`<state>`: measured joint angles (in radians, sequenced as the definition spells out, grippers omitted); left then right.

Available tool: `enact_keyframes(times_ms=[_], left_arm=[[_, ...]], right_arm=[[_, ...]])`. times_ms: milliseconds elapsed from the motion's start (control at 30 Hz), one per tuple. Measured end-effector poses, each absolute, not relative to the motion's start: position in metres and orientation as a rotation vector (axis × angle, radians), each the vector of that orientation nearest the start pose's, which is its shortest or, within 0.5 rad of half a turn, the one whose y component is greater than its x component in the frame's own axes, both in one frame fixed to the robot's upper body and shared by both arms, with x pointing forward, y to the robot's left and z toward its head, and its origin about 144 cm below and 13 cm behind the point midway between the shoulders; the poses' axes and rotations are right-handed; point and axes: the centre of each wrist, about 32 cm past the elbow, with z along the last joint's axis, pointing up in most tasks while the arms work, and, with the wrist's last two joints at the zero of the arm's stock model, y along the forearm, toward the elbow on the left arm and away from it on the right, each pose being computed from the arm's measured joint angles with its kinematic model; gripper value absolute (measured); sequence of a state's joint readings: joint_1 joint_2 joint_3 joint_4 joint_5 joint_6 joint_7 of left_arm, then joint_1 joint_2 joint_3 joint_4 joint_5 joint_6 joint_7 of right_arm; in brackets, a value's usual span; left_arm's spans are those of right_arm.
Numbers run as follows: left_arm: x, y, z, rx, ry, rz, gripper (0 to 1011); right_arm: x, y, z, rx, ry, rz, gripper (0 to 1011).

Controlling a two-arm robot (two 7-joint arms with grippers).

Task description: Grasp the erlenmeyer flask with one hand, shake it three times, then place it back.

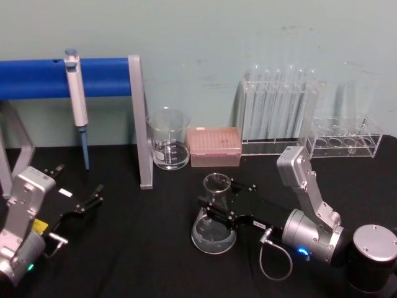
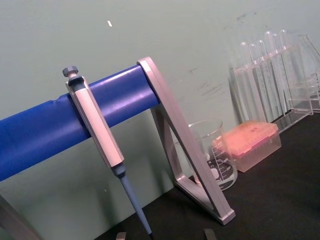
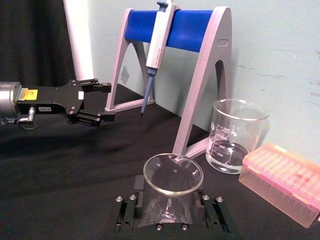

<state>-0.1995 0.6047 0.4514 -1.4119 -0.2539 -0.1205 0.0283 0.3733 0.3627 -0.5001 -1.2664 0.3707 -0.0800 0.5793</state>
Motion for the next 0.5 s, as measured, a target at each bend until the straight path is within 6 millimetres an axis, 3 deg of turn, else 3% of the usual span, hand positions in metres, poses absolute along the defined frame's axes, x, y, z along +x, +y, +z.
enact_keyframes(times_ms=[133,500], left_arm=[[0.4886,0.3097,1.1398,0.304,-0.285,1.248,1001],[0.4886,0.3097,1.1398,0.305,-0.285,1.248,1001]], right_arm=[[0.5388,-0.2275,1.1492,-0.109,-0.05,-0.65,457],[0.5385,-0.2278,1.1488,-0.103,-0.048,-0.656,457]])
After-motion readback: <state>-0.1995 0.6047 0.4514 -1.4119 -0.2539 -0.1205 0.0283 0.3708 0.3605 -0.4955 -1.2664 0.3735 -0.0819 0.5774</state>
